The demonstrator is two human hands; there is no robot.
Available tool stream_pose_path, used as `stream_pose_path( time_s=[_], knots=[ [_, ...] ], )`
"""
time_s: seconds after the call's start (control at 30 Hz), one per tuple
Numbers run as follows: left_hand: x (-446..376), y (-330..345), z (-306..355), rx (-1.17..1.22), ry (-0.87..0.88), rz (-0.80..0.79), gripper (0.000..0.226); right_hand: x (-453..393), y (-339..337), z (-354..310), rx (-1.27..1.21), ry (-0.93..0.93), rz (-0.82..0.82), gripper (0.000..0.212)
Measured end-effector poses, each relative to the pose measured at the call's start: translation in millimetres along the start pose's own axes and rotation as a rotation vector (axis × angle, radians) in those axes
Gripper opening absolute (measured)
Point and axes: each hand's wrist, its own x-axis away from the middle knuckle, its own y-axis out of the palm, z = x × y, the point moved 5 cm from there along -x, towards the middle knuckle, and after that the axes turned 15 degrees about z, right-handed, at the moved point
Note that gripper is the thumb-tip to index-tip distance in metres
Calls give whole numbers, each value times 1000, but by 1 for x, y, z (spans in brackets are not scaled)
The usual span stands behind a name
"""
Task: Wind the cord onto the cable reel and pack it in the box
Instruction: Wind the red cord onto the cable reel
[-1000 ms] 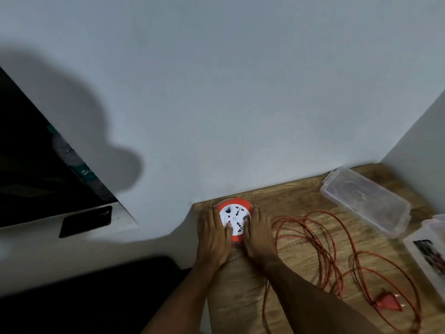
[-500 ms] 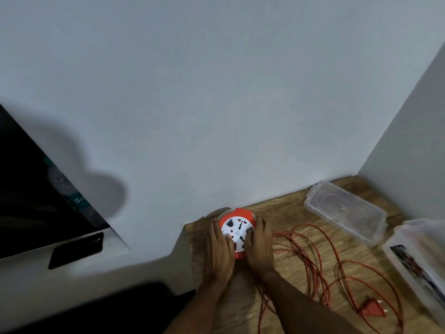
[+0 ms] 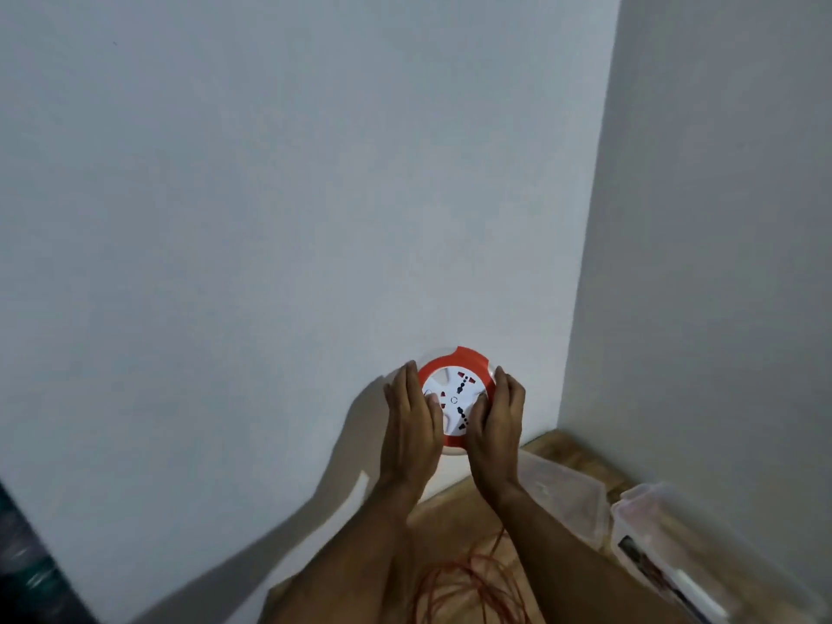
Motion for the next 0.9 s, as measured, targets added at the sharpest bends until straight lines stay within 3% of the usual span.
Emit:
stream_pose_path(
  time_s=[0.17,0.33,0.57,0.73,0.9],
  knots=[
    [-70,-9,83,203,56,39,54,-77,-27,-43,-53,-72,115,49],
    [-127,-1,138,254,447,40,48,-118,-57,-61,-2,-182,201,43],
    [-174,22,196,409,695,-373,39,-129,-94,-81,199,-420,342,60],
    [-177,32,220,564,711,-541,25,-127,-110,-87,306,-472,426,55],
    [-172,39,243,533,837,-649,23,-121,-121,-91,418,-500,453,55]
  ],
)
